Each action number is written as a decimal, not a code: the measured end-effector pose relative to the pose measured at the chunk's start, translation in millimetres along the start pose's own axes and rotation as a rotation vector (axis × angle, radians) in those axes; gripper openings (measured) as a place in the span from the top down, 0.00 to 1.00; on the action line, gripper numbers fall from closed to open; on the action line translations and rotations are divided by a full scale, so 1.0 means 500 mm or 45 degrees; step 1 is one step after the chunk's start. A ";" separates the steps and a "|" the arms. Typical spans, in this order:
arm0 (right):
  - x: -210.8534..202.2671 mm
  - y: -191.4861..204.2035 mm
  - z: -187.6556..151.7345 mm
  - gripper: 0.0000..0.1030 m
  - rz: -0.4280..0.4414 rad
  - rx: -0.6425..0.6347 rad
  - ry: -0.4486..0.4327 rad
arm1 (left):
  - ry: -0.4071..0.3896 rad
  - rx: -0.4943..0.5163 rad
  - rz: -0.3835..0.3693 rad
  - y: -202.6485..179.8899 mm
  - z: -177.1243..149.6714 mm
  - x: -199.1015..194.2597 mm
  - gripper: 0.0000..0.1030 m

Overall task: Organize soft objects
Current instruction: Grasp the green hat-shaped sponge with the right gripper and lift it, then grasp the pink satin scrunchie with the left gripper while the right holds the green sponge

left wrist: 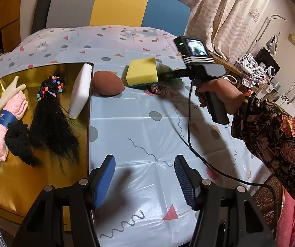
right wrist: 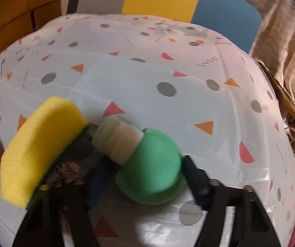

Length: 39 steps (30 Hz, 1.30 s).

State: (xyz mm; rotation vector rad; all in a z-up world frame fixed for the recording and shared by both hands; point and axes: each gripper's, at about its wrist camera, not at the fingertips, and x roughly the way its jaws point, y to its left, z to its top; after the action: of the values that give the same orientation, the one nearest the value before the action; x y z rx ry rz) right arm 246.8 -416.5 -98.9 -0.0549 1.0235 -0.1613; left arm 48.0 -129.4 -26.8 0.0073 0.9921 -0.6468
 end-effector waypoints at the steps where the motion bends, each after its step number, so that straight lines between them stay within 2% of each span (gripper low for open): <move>1: -0.005 -0.013 -0.003 0.38 0.040 0.049 -0.011 | -0.002 0.000 -0.004 -0.001 0.000 0.000 0.41; 6: -0.029 -0.034 -0.036 0.39 0.067 0.140 -0.024 | -0.006 -0.002 -0.020 -0.008 0.003 0.001 0.41; 16: -0.143 -0.073 -0.159 0.38 0.098 0.323 -0.010 | 0.003 0.030 -0.036 -0.059 0.030 0.026 0.41; 20: -0.180 -0.088 -0.197 0.38 0.083 0.371 -0.074 | 0.026 0.022 -0.032 -0.085 0.063 0.069 0.41; 26: -0.203 -0.123 -0.200 0.38 0.084 0.448 -0.130 | 0.017 0.043 0.034 -0.120 0.131 0.148 0.41; 32: -0.190 -0.137 -0.199 0.38 0.135 0.525 -0.104 | 0.053 0.036 0.101 -0.137 0.205 0.253 0.40; 34: -0.189 -0.139 -0.198 0.38 0.126 0.523 -0.107 | 0.103 0.053 0.172 -0.143 0.228 0.302 0.40; 37: -0.187 -0.143 -0.195 0.38 0.127 0.526 -0.111 | 0.134 0.079 0.230 -0.145 0.250 0.350 0.40; 39: -0.184 -0.147 -0.194 0.38 0.142 0.537 -0.109 | 0.159 0.066 0.319 -0.135 0.265 0.382 0.40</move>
State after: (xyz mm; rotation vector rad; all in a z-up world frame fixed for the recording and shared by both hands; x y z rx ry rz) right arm 109.2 -471.2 -62.5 0.3751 0.8877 -0.2679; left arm 188.1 -318.9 -82.1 0.2170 1.0740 -0.4457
